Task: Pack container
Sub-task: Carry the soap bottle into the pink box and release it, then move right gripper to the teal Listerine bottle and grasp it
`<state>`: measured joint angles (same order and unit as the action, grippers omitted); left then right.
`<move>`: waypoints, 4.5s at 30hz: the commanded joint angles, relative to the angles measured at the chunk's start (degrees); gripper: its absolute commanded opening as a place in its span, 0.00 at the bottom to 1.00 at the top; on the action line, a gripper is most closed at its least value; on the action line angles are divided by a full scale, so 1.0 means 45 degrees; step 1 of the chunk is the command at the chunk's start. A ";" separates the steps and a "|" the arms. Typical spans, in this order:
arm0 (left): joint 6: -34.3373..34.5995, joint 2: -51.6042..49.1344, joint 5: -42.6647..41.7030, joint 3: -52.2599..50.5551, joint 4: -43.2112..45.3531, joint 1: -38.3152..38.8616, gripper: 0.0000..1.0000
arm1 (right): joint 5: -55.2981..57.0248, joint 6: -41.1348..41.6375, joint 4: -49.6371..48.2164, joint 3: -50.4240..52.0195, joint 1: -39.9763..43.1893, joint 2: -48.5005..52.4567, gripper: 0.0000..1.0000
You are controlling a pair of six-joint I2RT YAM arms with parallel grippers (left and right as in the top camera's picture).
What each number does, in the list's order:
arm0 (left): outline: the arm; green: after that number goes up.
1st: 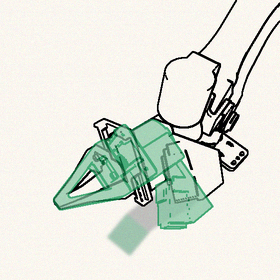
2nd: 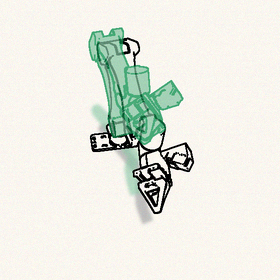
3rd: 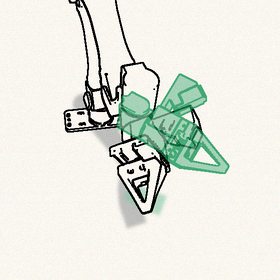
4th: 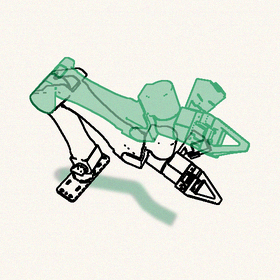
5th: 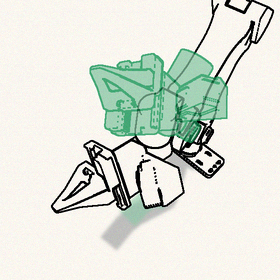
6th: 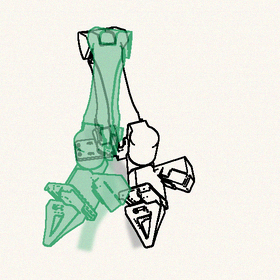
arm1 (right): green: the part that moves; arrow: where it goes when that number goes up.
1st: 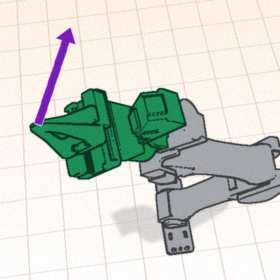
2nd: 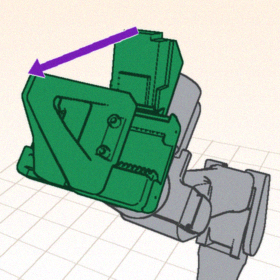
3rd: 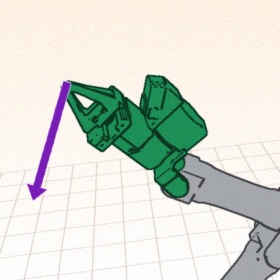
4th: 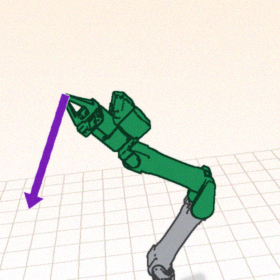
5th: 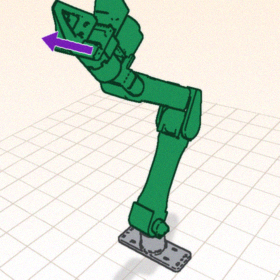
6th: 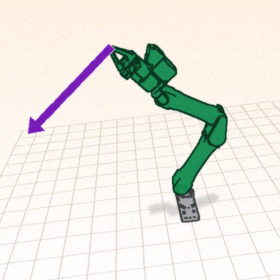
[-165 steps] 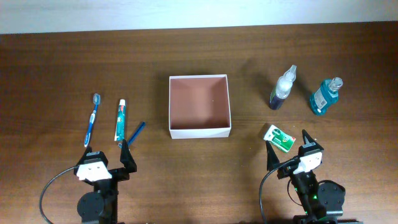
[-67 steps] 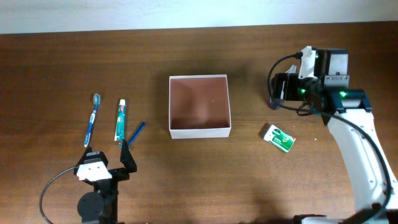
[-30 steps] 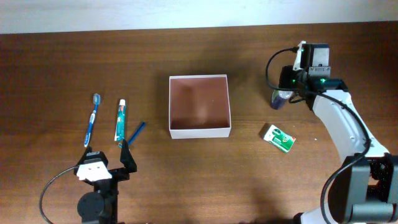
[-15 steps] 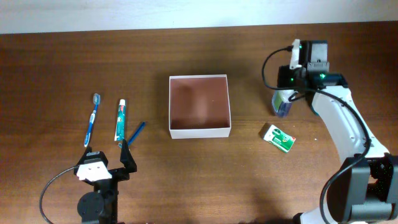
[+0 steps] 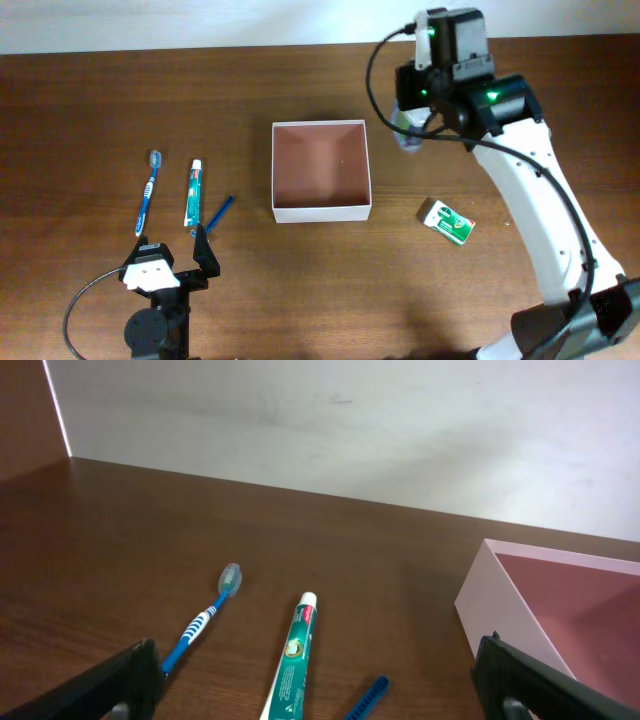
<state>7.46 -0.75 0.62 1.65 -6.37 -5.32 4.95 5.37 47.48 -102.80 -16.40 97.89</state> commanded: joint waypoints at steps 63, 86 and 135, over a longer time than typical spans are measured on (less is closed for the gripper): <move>-0.0204 -0.0005 0.0044 -0.0078 0.0024 -0.0083 1.00 | 0.3604 0.5697 -0.4294 -0.0695 -0.5178 0.5382 0.12; -0.0204 -0.0005 0.0049 -0.0078 0.0024 -0.0083 0.99 | 0.2492 0.5678 -0.4911 -0.0733 -0.5187 0.5591 0.63; -0.0204 -0.0005 0.0044 -0.0078 0.0024 -0.0083 0.99 | -0.0680 -0.0831 0.8340 -0.7397 0.6727 0.4697 0.88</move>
<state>7.46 -0.75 0.62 1.65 -6.39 -5.32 5.37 6.07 84.86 -138.37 13.34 120.99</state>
